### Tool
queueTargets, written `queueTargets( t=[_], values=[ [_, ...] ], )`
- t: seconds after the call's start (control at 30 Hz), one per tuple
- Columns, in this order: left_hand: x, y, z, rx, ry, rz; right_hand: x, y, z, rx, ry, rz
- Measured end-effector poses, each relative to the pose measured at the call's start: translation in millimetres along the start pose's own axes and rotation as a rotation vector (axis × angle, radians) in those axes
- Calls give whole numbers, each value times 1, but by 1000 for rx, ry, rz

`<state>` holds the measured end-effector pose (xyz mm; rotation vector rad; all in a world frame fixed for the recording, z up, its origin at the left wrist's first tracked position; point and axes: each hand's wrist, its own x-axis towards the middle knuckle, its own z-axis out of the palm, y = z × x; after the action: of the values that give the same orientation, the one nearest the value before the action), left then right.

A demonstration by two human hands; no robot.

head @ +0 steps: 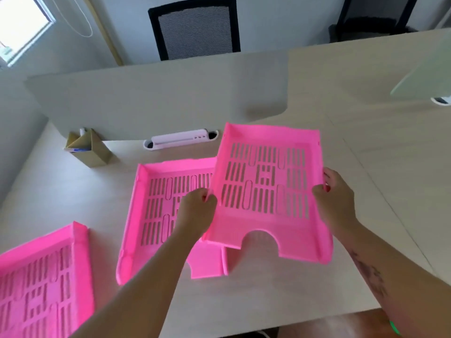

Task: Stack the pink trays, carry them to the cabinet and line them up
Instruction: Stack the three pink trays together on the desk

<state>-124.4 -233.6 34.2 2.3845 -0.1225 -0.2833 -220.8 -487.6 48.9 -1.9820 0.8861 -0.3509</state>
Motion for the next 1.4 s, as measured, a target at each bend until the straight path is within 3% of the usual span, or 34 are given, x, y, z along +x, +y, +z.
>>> queueTargets(
  t=[0.2, 0.47, 0.83, 1.03, 1.4],
  values=[
    [-21, -94, -79, 67, 197, -88, -38, -46, 106, 23, -210, -98],
    [-42, -174, -102, -38, 95, -200, -83, -52, 182, -102, -287, -119],
    [-31, -187, -108, -141, 75, -219, -74, -48, 202, -118, -386, -5],
    [-35, -194, -102, -373, 60, -330, -65, -51, 201, -66, -484, 21],
    [-26, -173, -86, -521, 90, -407, -40, -41, 200, -105, -441, -25]
  ],
)
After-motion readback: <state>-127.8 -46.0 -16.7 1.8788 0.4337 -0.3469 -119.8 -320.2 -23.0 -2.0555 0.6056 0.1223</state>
